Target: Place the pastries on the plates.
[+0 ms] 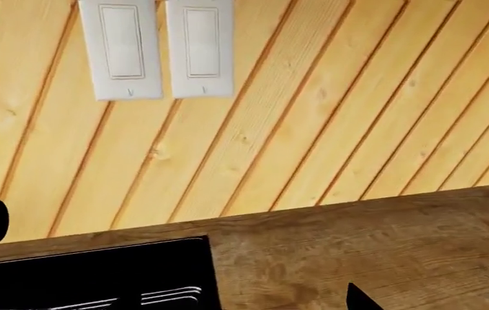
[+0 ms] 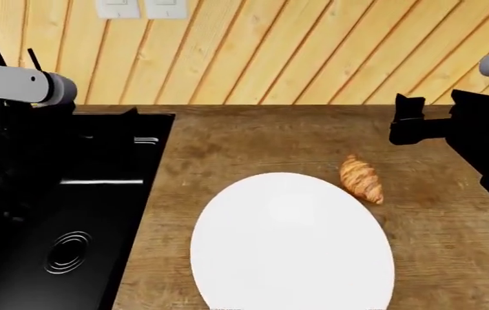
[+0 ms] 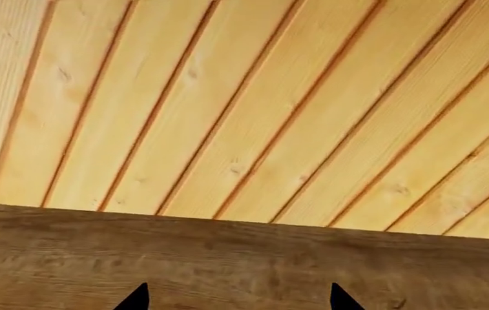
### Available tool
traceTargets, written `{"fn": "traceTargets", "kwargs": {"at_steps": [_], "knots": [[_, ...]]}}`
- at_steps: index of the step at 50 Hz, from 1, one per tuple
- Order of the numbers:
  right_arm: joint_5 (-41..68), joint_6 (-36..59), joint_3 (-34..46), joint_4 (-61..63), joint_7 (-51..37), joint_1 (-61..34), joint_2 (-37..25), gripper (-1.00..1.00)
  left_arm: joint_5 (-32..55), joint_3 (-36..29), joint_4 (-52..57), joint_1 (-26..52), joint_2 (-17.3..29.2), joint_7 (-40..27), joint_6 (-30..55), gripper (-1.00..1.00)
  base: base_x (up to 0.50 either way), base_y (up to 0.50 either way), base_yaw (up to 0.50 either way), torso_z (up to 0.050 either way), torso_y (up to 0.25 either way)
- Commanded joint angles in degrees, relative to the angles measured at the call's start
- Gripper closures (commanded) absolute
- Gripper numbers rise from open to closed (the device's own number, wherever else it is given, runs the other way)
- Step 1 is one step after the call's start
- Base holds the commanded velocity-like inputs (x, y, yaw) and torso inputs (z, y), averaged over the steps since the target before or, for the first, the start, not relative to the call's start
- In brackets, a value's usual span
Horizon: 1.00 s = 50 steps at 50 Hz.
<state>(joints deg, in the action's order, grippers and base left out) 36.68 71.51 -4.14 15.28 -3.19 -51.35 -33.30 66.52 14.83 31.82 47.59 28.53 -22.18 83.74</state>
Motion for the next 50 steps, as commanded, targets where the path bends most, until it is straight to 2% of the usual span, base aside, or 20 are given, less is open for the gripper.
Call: {"fn": "traceTargets", "kwargs": {"at_steps": [1,11,20,23,25,31,34,39,45,50], "knots": [[0.1,-0.7,0.5,0.2,0.2,0.4,-0.1,-1.00,-1.1,-2.5,-0.9,-0.2,0.2,-0.2,-2.3,-1.00,0.43,-0.07,0.00,0.000,0.000],[0.5,5.2,5.4,-2.3,-0.6,-2.8,0.8,-1.00,0.0,-2.1,-1.0,-1.4,1.4,-0.4,-2.8,-1.00,0.07,0.00,0.00,0.000,0.001],[1.6,13.9,9.6,-12.6,0.1,-9.3,2.6,-1.00,0.8,-2.5,-1.3,-1.2,1.7,-1.1,-3.0,-1.00,0.00,0.00,0.00,0.000,0.000],[-0.4,11.9,13.4,-17.9,1.1,-12.0,2.3,-1.00,0.8,-3.1,-1.5,-1.0,1.8,-1.3,-2.9,-1.00,0.00,0.00,0.00,0.000,0.000],[-1.3,11.8,18.9,-20.8,3.8,-14.3,1.2,-1.00,2.0,-2.2,-1.2,-1.0,2.1,-1.9,-2.5,-1.00,0.00,0.00,0.00,0.000,0.000],[-3.9,9.1,25.2,-29.8,7.4,-19.7,1.3,-1.00,1.6,-2.7,-1.3,-2.0,2.3,-1.6,-3.7,-1.00,0.00,0.00,0.00,0.000,0.000],[-6.0,8.1,31.0,-36.1,10.1,-22.5,2.0,-1.00,1.1,-3.3,-1.7,-1.9,2.5,-1.3,-4.2,-1.00,0.00,0.00,0.00,0.000,0.000],[-7.9,5.8,35.1,-42.7,12.8,-26.0,3.6,-1.00,2.9,-2.0,-1.1,-2.7,3.3,-1.9,-3.7,-1.00,0.00,0.00,0.00,0.000,0.000],[-7.4,8.6,39.4,-42.0,16.0,-28.0,3.3,-1.00,1.9,-3.1,-1.7,-2.9,3.9,-0.9,-4.8,-1.00,0.00,0.00,0.00,0.000,0.000],[-6.7,10.4,39.2,-43.0,16.3,-29.1,3.9,-1.00,0.7,-4.1,-2.1,-3.5,3.9,-0.2,-6.2,-1.00,0.00,0.00,0.00,0.000,0.000]]}}
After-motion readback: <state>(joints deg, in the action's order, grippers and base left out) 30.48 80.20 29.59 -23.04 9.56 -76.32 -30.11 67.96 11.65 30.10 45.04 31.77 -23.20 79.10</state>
